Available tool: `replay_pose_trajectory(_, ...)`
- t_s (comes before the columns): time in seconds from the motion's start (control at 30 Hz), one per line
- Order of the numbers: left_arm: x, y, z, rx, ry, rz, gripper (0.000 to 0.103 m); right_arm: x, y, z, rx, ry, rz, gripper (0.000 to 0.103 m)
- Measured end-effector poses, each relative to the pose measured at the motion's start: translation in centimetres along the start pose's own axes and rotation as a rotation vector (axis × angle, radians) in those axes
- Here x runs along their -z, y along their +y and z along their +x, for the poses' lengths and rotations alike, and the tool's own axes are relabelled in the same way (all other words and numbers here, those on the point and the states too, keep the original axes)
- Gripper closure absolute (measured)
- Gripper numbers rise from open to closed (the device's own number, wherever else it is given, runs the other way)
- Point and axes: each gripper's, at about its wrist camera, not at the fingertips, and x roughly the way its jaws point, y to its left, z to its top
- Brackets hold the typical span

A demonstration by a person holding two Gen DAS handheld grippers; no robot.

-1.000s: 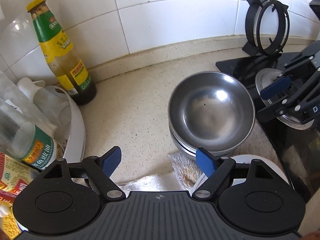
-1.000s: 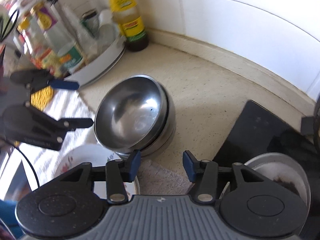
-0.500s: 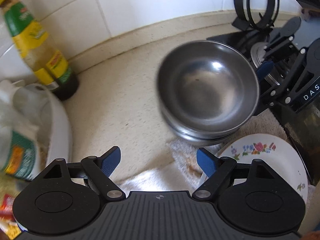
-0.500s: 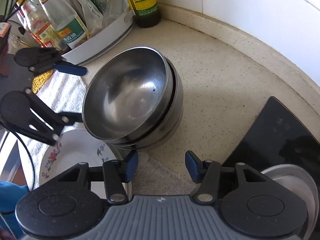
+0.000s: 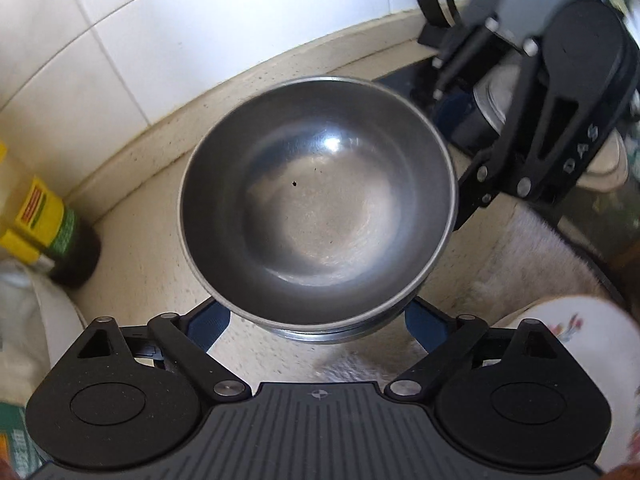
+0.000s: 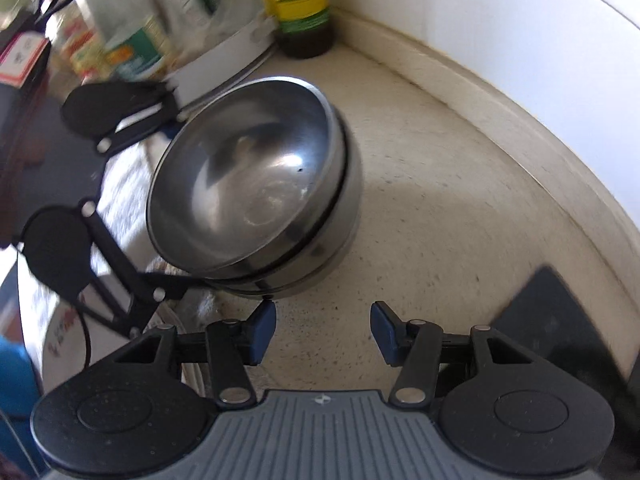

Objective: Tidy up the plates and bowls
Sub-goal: 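Lower the bowl onto the bowl stack and open the right gripper, then grasp the steel bowl stack with both grippers from opposite rims and lift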

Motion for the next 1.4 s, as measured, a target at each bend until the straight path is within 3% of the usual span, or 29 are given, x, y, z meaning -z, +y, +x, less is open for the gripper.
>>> replay_pose_trajectory(0.3,-0.4,1.4,2.1,0.024,-0.021,0.051,0.002,-2.1,-0.7,2.6,-0.058,0.057,-0.153,0.050)
replay_pose_trajectory(0.53,-0.3,2.4,2.9,0.067,-0.063,0.075,0.000,-2.7,-2.3,2.1,-0.038,0.056,-0.253,0.050)
replay_pose_trajectory(1.0,-1.0,4.9,4.8,0.125,-0.117,0.034,0.000,-4.2,-4.8,2.4,-0.073,0.034,-0.423,0.050)
replay_pose_trajectory(1.2,-1.4,5.7,5.5,0.095,-0.119,-0.037,0.000,-4.6,-4.6,2.6,-0.129,-0.021,-0.478,0.049)
replay_pose_trajectory(1.4,-1.3,5.6,5.8,0.077,-0.149,-0.036,0.000,-4.3,-4.9,2.5,-0.077,-0.038,-0.525,0.044)
